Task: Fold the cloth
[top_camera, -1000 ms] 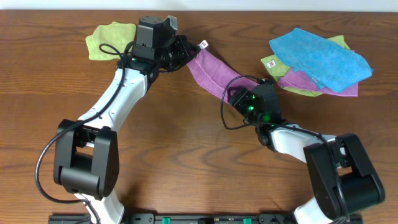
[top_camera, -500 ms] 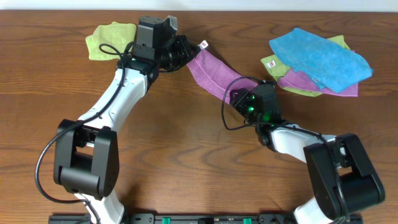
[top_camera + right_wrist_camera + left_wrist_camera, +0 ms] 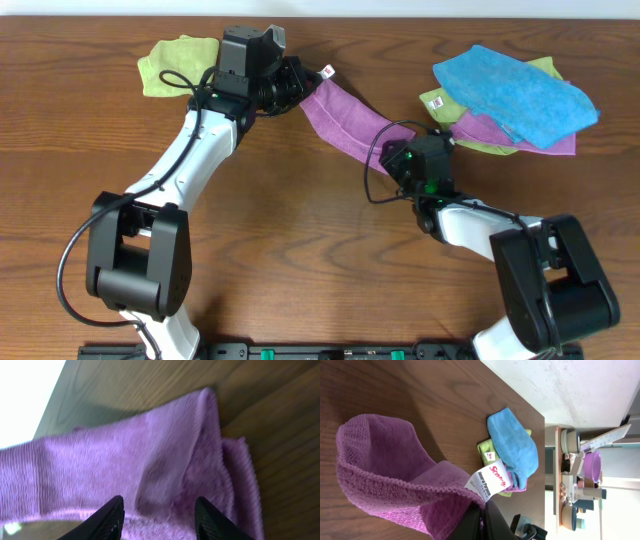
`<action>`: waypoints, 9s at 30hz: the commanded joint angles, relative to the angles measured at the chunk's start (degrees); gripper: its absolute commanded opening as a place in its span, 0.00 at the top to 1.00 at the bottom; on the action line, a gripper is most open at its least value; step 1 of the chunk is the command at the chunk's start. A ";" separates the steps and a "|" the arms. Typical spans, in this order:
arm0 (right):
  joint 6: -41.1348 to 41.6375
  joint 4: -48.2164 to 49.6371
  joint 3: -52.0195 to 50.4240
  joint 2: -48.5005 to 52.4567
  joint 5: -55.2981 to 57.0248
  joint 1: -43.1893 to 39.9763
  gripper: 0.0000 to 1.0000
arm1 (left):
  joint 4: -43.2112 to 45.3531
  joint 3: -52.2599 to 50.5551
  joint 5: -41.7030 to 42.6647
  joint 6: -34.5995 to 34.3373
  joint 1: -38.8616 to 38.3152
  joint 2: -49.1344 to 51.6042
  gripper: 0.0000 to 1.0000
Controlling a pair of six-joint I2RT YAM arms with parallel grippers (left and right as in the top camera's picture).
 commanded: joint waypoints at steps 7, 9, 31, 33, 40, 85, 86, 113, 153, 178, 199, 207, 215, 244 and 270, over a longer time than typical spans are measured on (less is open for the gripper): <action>9.27 5.97 -0.02 0.33 -4.72 -3.56 0.58 | 0.20 1.60 -1.07 -0.02 -0.57 -0.04 0.94; 11.52 6.43 -0.02 0.33 -8.61 -2.95 0.59 | 0.17 1.60 -2.16 0.22 -1.01 -0.04 0.94; 15.32 3.67 -0.04 1.11 0.79 4.33 0.53 | 0.20 1.60 -4.68 3.65 -1.01 -0.02 0.94; 15.34 3.89 -0.04 2.19 1.20 4.02 0.53 | 0.20 1.60 -4.68 3.65 -1.01 -0.02 0.94; 15.61 14.95 0.04 9.88 -0.57 3.39 0.52 | 0.22 1.60 -4.68 3.63 -1.01 -0.02 0.94; 3.48 16.33 2.75 2.29 -3.41 -3.67 0.98 | -0.94 1.60 -6.27 3.23 -0.39 -0.02 0.94; 1.53 15.19 4.22 1.31 -5.51 -3.67 0.98 | -0.98 1.60 -5.81 3.43 -0.39 -0.02 0.94; -28.37 -28.44 43.01 -2.34 -26.01 -3.45 0.98 | 11.21 1.60 -0.37 -1.36 11.98 -0.13 0.94; -35.78 -34.84 45.79 -4.79 -33.00 -1.75 0.98 | 6.40 5.92 15.50 -2.23 17.07 -1.01 0.94; -41.11 -69.44 44.92 -5.66 -24.04 4.63 0.98 | -42.05 5.92 15.52 24.85 16.70 -0.98 0.94; -34.77 -63.87 25.92 -5.68 -21.97 6.91 0.99 | -60.17 -0.83 -1.42 37.05 15.69 -0.98 0.94; -33.70 -65.68 25.92 -5.68 -24.98 10.56 0.98 | -58.99 -4.35 -2.23 36.24 11.43 -0.98 0.94; -33.75 -71.08 25.42 -5.68 -22.05 11.67 0.98 | -59.41 -9.07 -3.56 37.09 10.99 -0.98 0.94; -28.74 -59.17 8.37 -6.88 -15.65 9.29 0.98 | -51.63 -13.33 -5.07 34.47 10.84 -0.98 0.94; -25.09 -62.16 8.48 -20.13 -15.74 9.40 0.26 | -51.49 -13.33 -6.99 34.03 5.81 -0.98 0.56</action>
